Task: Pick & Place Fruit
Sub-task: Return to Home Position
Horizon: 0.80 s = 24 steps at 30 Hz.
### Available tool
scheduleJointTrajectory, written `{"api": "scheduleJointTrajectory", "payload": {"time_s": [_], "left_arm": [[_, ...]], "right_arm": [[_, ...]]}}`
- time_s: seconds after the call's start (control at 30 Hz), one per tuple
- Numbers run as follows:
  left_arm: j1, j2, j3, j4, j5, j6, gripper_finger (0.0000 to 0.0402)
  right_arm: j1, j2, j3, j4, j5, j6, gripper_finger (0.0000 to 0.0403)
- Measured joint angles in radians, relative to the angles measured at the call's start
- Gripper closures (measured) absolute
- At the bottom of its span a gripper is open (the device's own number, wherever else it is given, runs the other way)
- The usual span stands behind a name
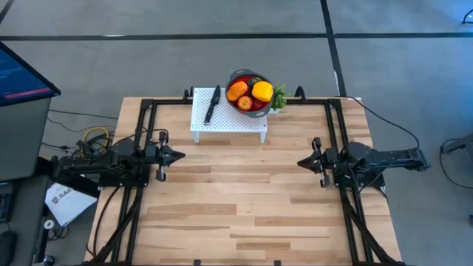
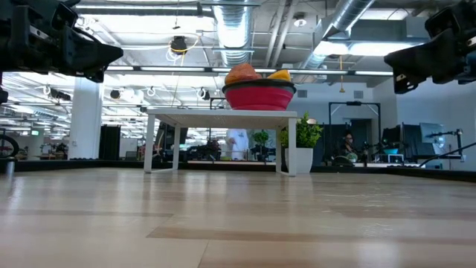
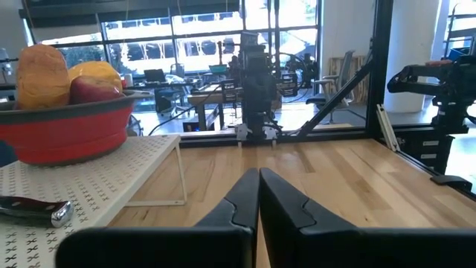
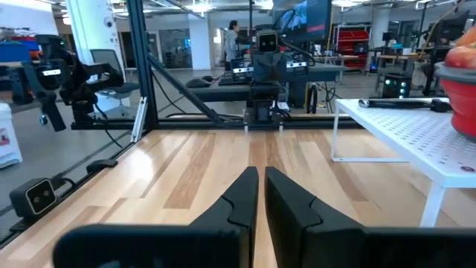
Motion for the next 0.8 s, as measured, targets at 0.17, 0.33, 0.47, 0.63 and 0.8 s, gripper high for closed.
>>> {"api": "scheduleJointTrajectory", "payload": {"time_s": [0.17, 0.33, 0.47, 0.63, 0.8], "left_arm": [[0.0, 0.0, 0.0, 0.001, 0.0, 0.0, 0.0397], [0.0, 0.0, 0.0, 0.003, 0.0, 0.0, 0.0397], [0.0, 0.0, 0.0, 0.006, 0.0, 0.0, 0.0397], [0.0, 0.0, 0.0, 0.006, 0.0, 0.0, 0.0397], [0.0, 0.0, 0.0, 0.007, 0.0, 0.0, 0.0397]], "right_arm": [[0.006, 0.0, 0.0, 0.0, 0.0, -0.004, 0.0383], [0.006, 0.009, 0.0, -0.001, 0.0, 0.001, 0.0378], [0.006, 0.008, 0.0, -0.001, 0.0, 0.001, 0.038], [0.006, 0.009, 0.0, -0.001, 0.0, 0.002, 0.0383], [0.006, 0.009, 0.0, -0.001, 0.0, 0.002, 0.0381]]}}
